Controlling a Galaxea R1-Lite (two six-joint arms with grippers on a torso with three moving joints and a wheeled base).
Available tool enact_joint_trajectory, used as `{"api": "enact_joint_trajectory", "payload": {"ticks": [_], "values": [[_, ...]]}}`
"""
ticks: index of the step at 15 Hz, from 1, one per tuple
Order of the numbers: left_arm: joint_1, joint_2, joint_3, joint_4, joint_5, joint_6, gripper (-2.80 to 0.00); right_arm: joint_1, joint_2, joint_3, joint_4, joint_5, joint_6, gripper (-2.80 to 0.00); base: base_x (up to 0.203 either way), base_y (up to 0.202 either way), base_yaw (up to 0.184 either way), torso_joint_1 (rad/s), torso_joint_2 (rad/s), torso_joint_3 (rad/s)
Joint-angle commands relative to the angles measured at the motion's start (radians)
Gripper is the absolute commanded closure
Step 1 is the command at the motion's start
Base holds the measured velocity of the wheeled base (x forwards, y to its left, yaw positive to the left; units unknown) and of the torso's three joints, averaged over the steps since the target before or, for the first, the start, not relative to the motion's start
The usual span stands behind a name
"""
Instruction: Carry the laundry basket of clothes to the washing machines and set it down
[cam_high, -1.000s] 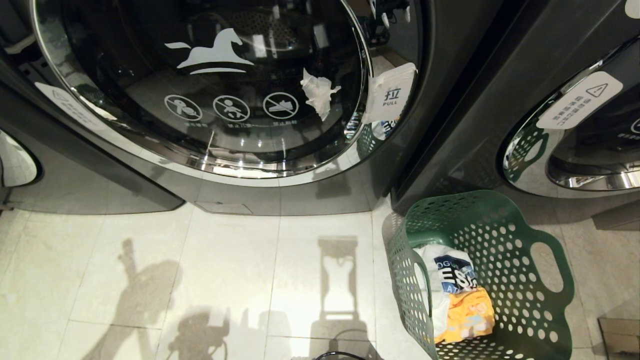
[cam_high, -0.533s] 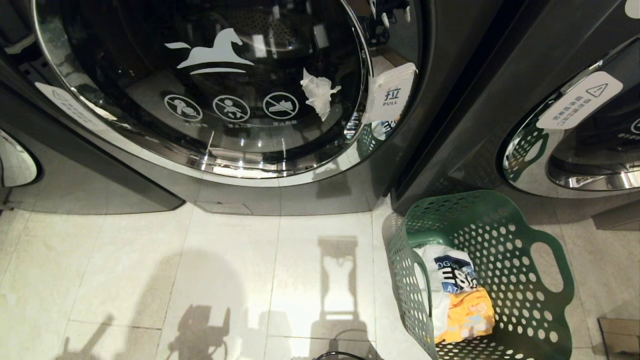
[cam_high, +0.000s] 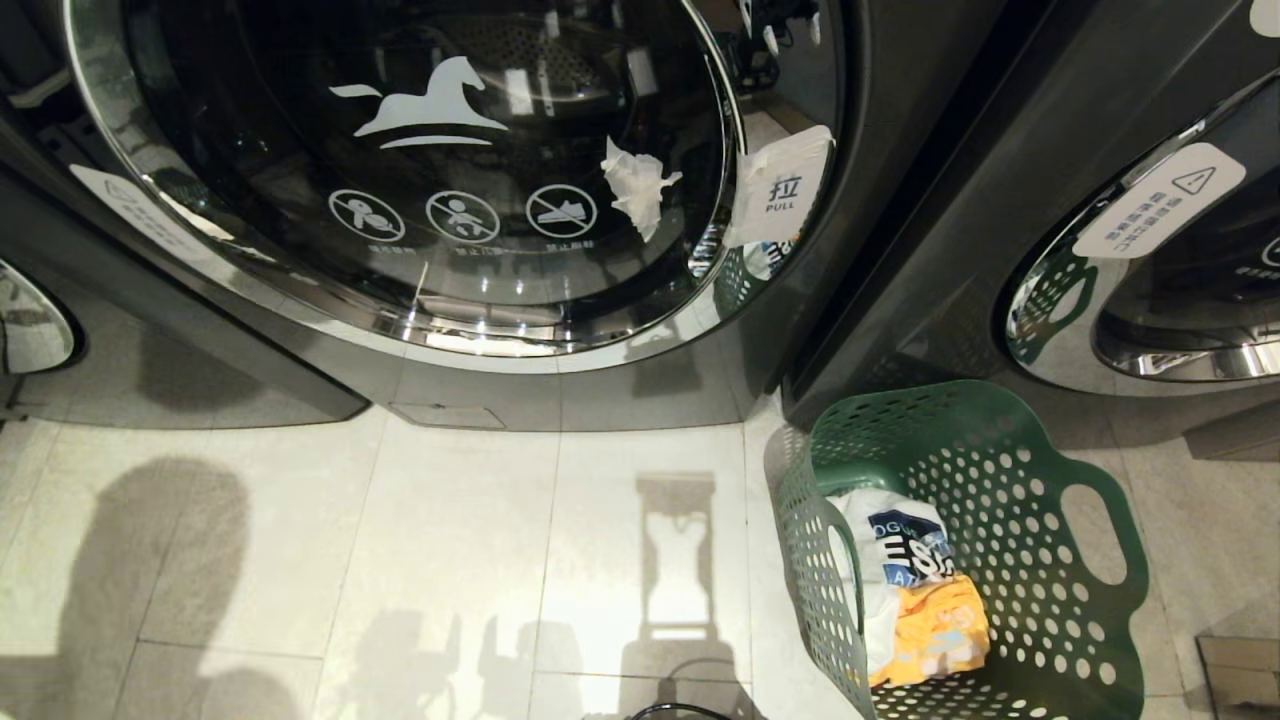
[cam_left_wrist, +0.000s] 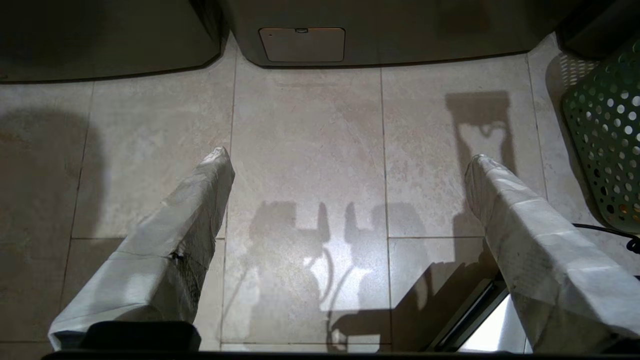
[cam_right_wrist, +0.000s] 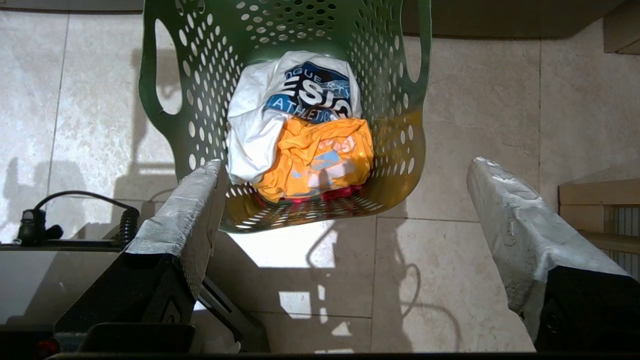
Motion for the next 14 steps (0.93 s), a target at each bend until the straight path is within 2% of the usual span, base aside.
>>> {"api": "enact_joint_trajectory", "payload": {"ticks": [1, 9, 14], "values": [[0.000, 0.000, 0.000, 0.000, 0.000, 0.000, -2.80, 0.001, 0.001, 0.000, 0.002, 0.000, 0.000, -2.80, 0.000, 0.000, 0.000, 0.000, 0.00, 0.000], [0.000, 0.000, 0.000, 0.000, 0.000, 0.000, -2.80, 0.001, 0.002, 0.000, 0.002, 0.000, 0.000, -2.80, 0.000, 0.000, 0.000, 0.000, 0.00, 0.000], [0.000, 0.000, 0.000, 0.000, 0.000, -0.001, -2.80, 0.001, 0.002, 0.000, 0.001, 0.000, 0.000, -2.80, 0.000, 0.000, 0.000, 0.003, 0.00, 0.147]]}}
